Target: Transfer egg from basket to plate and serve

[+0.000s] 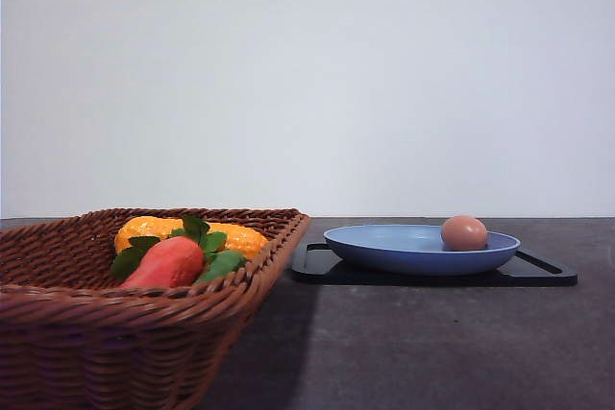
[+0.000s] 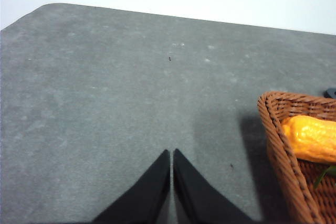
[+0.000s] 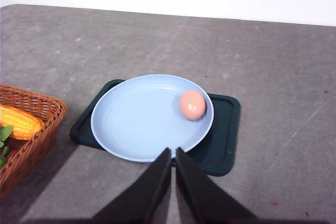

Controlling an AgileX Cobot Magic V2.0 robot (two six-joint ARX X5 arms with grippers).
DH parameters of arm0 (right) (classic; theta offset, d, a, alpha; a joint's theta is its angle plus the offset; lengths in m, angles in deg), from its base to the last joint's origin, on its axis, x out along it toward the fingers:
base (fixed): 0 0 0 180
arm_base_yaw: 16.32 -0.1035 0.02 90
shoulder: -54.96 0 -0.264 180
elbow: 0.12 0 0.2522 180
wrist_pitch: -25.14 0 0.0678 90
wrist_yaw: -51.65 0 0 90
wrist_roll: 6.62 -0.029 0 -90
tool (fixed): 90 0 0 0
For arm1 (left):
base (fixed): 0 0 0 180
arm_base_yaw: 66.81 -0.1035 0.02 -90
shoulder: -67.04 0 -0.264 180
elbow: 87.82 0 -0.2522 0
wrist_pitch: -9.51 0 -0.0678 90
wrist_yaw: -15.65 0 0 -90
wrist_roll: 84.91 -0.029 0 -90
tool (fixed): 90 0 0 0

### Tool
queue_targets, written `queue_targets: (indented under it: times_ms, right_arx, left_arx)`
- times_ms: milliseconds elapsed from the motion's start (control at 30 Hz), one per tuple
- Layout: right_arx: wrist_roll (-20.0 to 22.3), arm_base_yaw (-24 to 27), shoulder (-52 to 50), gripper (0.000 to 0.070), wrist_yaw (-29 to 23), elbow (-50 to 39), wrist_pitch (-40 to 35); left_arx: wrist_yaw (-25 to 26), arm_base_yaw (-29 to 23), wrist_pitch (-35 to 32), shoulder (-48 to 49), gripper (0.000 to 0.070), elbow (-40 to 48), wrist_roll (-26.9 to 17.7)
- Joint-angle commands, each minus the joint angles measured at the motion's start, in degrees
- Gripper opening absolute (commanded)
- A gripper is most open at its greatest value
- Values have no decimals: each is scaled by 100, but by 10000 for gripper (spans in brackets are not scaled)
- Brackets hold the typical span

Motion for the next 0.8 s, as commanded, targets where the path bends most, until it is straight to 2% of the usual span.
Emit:
queue_targets:
  times_ms: [0,767]
  right_arx:
    - [-70,-26,9,0,-9,59,-59]
    - [-70,-26,9,0,-9,59,-57]
  left_arx:
    - [28,-4,62,9,0,142,105]
    - [26,-4,55,9,0,144,197]
